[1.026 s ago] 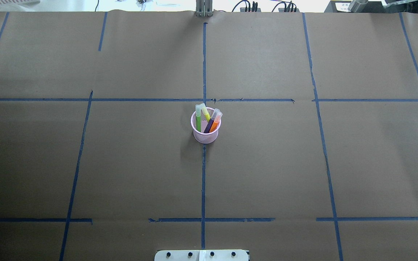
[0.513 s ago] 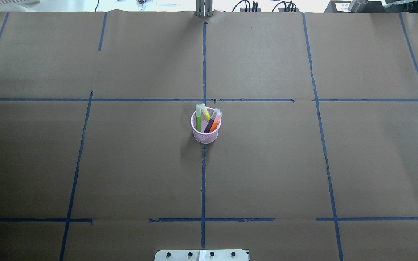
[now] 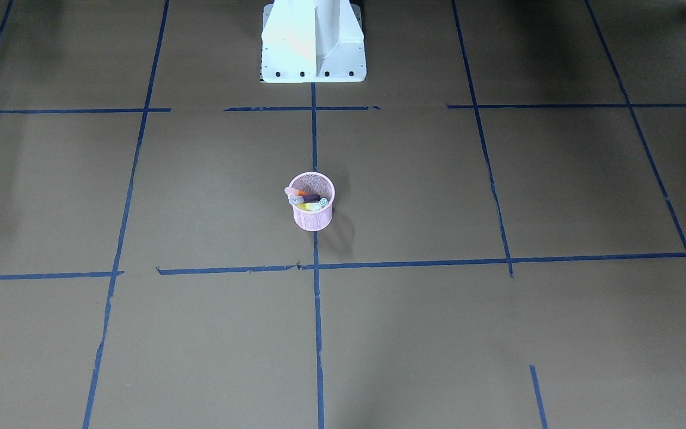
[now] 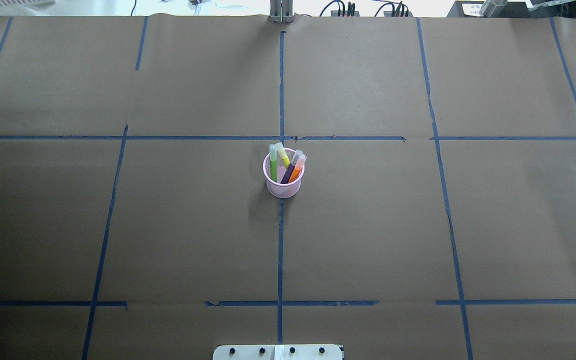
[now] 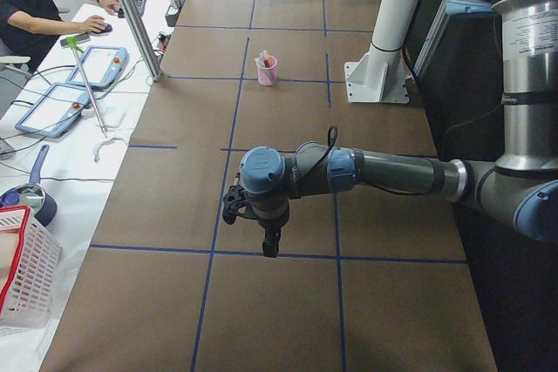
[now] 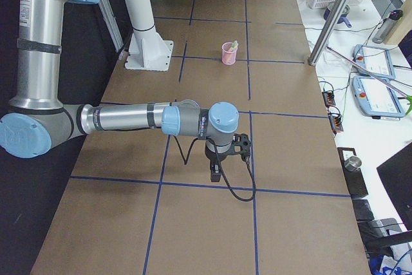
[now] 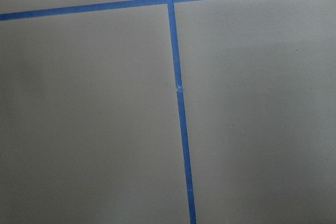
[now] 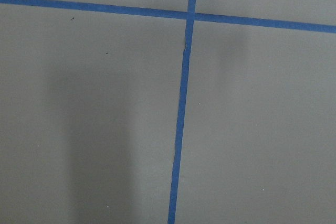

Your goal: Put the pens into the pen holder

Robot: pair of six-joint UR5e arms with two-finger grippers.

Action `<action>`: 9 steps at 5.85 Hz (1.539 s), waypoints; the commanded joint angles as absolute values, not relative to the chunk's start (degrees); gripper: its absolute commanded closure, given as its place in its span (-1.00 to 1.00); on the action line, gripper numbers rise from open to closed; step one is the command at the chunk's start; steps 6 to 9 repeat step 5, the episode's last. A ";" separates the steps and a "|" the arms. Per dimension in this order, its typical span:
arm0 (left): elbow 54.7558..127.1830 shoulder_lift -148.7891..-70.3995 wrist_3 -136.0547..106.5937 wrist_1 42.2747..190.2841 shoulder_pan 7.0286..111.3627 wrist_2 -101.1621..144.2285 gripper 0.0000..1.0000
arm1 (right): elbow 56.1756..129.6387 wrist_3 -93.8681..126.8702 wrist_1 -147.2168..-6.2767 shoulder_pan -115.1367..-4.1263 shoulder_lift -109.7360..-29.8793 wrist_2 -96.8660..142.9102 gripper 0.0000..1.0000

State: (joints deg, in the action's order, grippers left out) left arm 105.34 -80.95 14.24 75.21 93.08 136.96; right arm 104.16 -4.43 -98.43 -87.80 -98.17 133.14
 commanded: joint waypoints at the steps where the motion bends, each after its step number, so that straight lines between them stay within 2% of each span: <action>1: 104.86 -81.12 14.15 75.23 93.08 136.85 -1.00 | 104.15 -4.48 -98.35 -87.80 -98.17 133.59 -1.00; 4: 101.26 -83.93 14.15 75.23 93.08 137.11 -1.00 | 107.73 -4.48 -98.35 -87.80 -100.97 134.91 -1.00; 9: 101.77 -84.11 14.15 75.15 93.08 137.11 -1.00 | 107.93 -4.40 -98.35 -87.80 -101.33 134.91 -1.00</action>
